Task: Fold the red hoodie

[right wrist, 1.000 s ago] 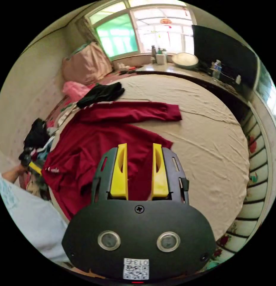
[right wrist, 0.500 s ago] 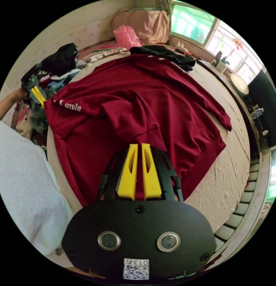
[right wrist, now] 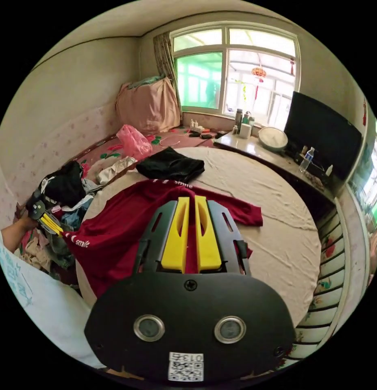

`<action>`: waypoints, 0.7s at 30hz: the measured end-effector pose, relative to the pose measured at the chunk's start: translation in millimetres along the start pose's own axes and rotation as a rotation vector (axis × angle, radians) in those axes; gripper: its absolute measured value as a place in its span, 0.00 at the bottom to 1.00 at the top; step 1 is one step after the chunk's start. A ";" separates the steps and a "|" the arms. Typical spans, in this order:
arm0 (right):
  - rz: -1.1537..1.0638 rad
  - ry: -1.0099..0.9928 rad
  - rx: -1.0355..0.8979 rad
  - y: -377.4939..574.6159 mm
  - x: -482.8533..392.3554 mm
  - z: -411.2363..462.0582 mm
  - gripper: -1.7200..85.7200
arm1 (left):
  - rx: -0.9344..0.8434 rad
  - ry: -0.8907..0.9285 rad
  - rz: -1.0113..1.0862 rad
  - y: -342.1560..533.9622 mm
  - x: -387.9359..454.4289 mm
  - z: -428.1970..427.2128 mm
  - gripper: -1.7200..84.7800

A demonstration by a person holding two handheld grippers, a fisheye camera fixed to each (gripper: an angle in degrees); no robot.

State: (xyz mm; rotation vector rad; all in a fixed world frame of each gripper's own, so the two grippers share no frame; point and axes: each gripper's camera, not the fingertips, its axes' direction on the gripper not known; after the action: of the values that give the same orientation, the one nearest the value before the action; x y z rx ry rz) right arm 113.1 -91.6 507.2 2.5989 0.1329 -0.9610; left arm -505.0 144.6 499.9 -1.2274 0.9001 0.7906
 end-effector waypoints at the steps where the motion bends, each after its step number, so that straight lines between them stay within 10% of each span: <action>1: -0.010 0.002 0.007 -10.7 -1.6 2.3 0.06 | 0.012 0.009 -0.008 -1.0 -6.5 -2.7 0.02; 14: -0.054 -0.015 -0.166 -186.3 -31.6 180.7 0.10 | 0.083 0.119 -0.250 -13.5 -99.7 4.3 0.02; 21: -0.100 -0.264 -0.154 -91.0 -18.0 137.2 0.11 | -0.063 0.108 -0.252 -39.7 -114.3 38.6 0.02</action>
State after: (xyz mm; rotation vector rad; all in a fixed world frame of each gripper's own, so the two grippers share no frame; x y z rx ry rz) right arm -3.5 -57.0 394.9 2.3213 0.2590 -1.2660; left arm -514.8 172.9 623.3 -1.4176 0.7923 0.5589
